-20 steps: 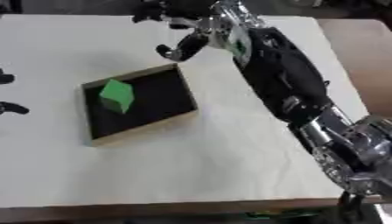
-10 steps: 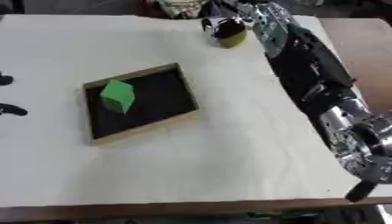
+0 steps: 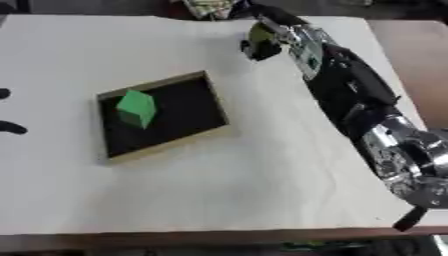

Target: Pick up objects on the table and place them in the box.

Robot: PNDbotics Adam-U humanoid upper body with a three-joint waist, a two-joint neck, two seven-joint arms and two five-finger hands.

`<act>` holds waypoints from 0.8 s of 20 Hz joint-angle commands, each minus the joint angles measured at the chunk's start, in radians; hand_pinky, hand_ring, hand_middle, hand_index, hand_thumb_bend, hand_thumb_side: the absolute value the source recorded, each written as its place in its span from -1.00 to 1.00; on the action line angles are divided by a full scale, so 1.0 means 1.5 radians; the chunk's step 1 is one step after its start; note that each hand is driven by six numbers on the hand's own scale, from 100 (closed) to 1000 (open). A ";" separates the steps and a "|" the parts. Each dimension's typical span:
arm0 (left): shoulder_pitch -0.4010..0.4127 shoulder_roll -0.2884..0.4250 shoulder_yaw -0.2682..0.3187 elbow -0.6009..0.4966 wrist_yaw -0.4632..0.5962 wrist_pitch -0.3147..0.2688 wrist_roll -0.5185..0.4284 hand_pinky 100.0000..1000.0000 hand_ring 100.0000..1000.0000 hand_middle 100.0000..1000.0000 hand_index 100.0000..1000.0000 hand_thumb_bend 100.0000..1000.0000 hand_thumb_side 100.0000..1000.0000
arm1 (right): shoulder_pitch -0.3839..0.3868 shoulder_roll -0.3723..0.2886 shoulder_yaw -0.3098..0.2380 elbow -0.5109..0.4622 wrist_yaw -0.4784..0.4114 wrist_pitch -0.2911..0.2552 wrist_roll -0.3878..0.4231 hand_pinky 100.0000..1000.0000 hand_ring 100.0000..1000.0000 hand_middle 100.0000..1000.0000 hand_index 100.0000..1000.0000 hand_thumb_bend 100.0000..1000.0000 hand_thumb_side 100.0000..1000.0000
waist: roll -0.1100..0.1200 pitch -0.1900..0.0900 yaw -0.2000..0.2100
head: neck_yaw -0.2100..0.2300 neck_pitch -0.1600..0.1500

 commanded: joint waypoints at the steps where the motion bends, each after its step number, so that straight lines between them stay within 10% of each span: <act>1: -0.007 0.006 0.002 -0.010 -0.002 0.000 -0.003 0.01 0.96 0.41 0.64 -0.23 0.70 | -0.012 -0.024 -0.007 0.002 0.050 0.040 -0.040 0.88 0.99 1.00 1.00 -1.00 -0.64 | 0.003 -0.010 0.000 | -0.004 0.003; 10: -0.011 0.005 0.000 -0.011 -0.003 -0.001 -0.004 0.01 0.96 0.41 0.64 -0.24 0.71 | -0.004 -0.025 -0.014 0.028 0.083 0.076 -0.060 0.84 0.94 0.98 1.00 -1.00 -0.60 | 0.006 -0.001 0.007 | -0.012 -0.003; 16: -0.012 0.003 -0.002 -0.012 -0.003 -0.002 -0.006 0.01 0.96 0.41 0.65 -0.27 0.72 | 0.003 -0.017 -0.009 0.017 0.100 0.070 -0.081 0.67 0.68 0.29 0.61 -1.00 -0.60 | 0.009 0.002 0.009 | -0.016 -0.005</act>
